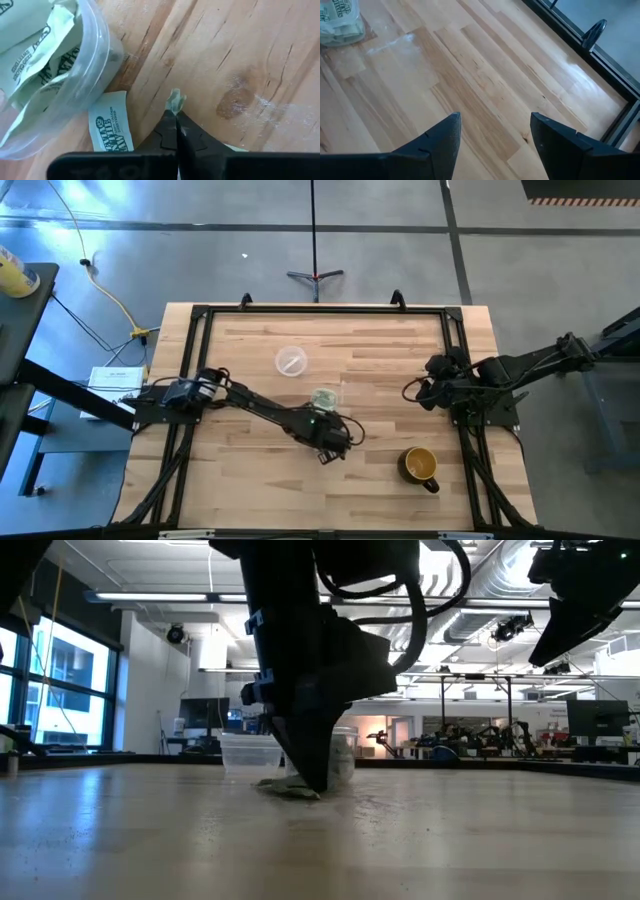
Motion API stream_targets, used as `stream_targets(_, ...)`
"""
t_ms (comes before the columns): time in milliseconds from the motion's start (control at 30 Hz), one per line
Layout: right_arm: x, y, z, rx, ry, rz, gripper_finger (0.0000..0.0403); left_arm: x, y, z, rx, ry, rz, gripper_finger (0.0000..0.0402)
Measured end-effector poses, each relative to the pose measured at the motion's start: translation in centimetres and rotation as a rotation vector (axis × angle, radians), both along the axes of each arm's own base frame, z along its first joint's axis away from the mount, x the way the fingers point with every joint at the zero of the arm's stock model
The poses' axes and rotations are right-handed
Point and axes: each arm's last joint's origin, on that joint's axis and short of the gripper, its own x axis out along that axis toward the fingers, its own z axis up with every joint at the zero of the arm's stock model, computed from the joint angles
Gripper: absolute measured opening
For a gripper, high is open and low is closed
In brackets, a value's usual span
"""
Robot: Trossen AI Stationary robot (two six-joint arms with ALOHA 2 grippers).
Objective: Pick and place items into bin
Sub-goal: Put the middle light green stevia packet into the transparent bin
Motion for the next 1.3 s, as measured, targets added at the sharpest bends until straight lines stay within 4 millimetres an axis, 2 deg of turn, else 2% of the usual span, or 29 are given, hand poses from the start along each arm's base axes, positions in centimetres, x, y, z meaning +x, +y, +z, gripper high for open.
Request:
stream_targets(133, 0.0, 0.0, 0.0, 0.008, -0.011, -0.015, 0.0229, -0.2, -1.6, 1.8, -0.020, 0.026, -0.038, 0.0037)
stream_targets(333, 0.0, 0.0, 0.0, -0.007, -0.007, -0.015, 0.0229, -0.8, -4.1, 8.2, -0.044, -0.064, -0.138, 0.0023)
stream_targets(433, 0.0, -0.1, 0.0, -0.016, -0.008, -0.018, 0.0228, -0.7, -4.0, 10.6, -0.015, -0.116, -0.171, 0.0023)
stream_targets(500, 0.0, -0.1, 0.0, -0.017, -0.008, -0.019, 0.0228, -0.6, -3.0, 11.5, 0.033, -0.111, -0.196, 0.0023)
stream_targets(767, 0.0, -0.1, 0.0, -0.006, -0.018, -0.032, 0.0228, 1.6, 3.9, 10.8, 0.165, -0.030, -0.289, 0.0024)
stream_targets(900, 0.0, 0.0, 0.0, 0.013, -0.034, -0.055, 0.0228, 1.4, 6.6, 9.0, 0.157, 0.063, -0.338, 0.0024)
stream_targets(967, 0.0, 0.0, 0.0, 0.019, -0.040, -0.063, 0.0227, 1.3, 7.2, 8.1, 0.120, 0.095, -0.378, 0.0024)
stream_targets(1100, 0.0, 0.0, 0.0, 0.022, -0.043, -0.067, 0.0229, 1.1, 7.1, 6.3, 0.111, 0.113, -0.445, 0.0025)
stream_targets(1300, 0.0, -0.1, 0.0, 0.016, -0.046, -0.070, 0.0228, 0.8, 7.1, 4.9, 0.116, 0.140, -0.494, 0.0030)
